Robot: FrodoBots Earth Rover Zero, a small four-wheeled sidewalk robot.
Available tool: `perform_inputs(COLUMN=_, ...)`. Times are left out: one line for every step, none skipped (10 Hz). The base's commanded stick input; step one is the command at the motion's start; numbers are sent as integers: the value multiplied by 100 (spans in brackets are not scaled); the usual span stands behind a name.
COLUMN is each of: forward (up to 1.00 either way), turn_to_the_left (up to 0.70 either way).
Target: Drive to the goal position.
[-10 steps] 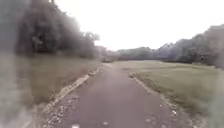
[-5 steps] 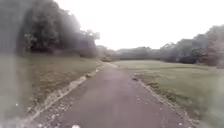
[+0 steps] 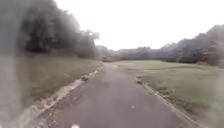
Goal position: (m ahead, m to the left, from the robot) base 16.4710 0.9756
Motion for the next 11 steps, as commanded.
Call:
perform_inputs(forward=100, turn_to_the_left=0)
perform_inputs(forward=100, turn_to_the_left=0)
perform_inputs(forward=100, turn_to_the_left=0)
perform_inputs(forward=100, turn_to_the_left=0)
perform_inputs(forward=100, turn_to_the_left=0)
perform_inputs(forward=100, turn_to_the_left=0)
perform_inputs(forward=100, turn_to_the_left=0)
perform_inputs(forward=100, turn_to_the_left=0)
perform_inputs(forward=100, turn_to_the_left=0)
perform_inputs(forward=100, turn_to_the_left=0)
perform_inputs(forward=100, turn_to_the_left=0)
